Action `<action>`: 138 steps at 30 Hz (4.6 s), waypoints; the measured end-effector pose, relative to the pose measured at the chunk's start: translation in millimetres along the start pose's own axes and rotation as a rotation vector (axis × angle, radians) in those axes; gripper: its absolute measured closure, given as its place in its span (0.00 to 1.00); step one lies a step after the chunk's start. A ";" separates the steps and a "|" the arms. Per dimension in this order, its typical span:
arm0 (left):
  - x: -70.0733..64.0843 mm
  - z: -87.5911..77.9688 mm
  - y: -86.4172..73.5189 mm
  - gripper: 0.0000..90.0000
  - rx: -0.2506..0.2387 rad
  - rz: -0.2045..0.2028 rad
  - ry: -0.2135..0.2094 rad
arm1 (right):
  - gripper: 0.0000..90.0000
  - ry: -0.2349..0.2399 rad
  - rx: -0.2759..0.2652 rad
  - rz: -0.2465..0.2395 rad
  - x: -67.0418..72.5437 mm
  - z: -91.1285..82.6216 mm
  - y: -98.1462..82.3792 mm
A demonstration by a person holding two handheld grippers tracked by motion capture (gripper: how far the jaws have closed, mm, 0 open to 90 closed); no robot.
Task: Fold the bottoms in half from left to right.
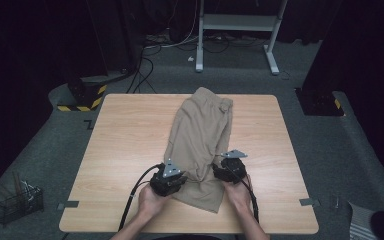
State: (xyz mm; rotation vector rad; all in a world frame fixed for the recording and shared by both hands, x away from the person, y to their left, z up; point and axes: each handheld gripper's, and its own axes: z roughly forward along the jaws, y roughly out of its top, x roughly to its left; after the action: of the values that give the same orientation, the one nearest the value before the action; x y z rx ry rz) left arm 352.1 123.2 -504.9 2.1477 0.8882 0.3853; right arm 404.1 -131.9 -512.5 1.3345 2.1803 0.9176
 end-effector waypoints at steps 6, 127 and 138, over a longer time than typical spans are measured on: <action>6.9 -17.9 -7.8 0.53 -0.020 -0.058 0.005 | 0.51 0.034 -0.096 0.004 3.2 -38.4 -2.6; 42.0 -14.6 -4.5 0.42 -0.055 -0.121 0.165 | 0.70 0.320 -0.066 -0.025 17.9 -55.6 -21.0; 47.6 15.6 1.3 0.78 0.056 -0.121 0.093 | 0.96 0.315 0.009 -0.098 31.2 -20.0 -11.1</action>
State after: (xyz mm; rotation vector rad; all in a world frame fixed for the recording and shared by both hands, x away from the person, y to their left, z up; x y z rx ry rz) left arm 394.7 147.7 -514.8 2.1285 1.0872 0.4062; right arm 370.2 -113.9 -507.1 1.1377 2.4601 1.1457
